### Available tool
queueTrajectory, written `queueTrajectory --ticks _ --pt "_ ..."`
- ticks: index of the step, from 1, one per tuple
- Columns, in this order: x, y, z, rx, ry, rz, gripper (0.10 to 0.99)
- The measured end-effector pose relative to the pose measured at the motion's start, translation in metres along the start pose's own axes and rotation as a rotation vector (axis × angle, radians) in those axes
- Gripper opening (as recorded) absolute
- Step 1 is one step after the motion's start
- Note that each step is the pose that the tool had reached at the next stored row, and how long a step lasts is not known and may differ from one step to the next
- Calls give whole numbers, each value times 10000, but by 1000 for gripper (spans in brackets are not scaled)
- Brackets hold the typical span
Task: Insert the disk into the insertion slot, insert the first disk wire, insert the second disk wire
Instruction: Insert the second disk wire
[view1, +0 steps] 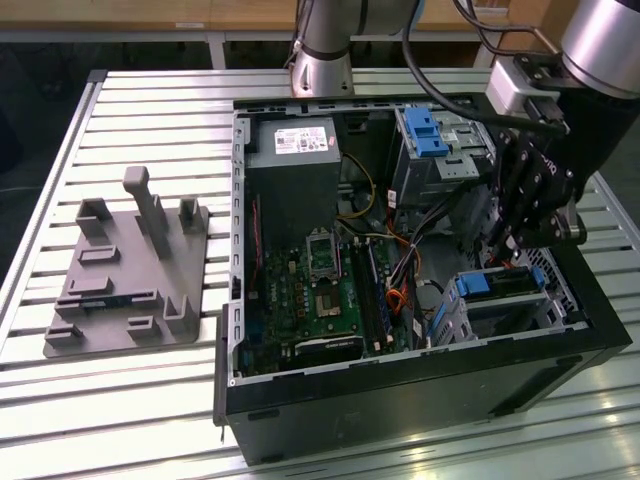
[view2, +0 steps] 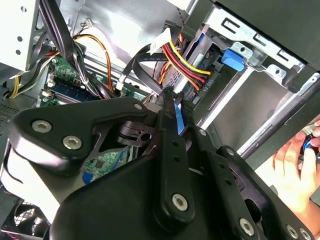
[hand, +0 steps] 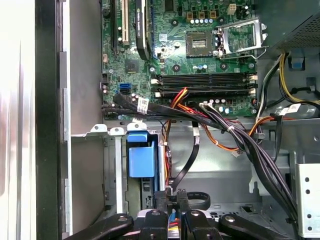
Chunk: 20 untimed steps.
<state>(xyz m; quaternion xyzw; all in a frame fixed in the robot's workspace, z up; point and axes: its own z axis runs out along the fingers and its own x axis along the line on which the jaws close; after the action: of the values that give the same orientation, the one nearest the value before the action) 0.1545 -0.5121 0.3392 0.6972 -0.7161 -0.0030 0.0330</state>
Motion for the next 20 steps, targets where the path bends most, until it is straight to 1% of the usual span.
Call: queueTrajectory --ticks 9,20 --pt "86 -17 5 -1 -2 31 200" --pt "92 -19 20 -2 -2 43 200"
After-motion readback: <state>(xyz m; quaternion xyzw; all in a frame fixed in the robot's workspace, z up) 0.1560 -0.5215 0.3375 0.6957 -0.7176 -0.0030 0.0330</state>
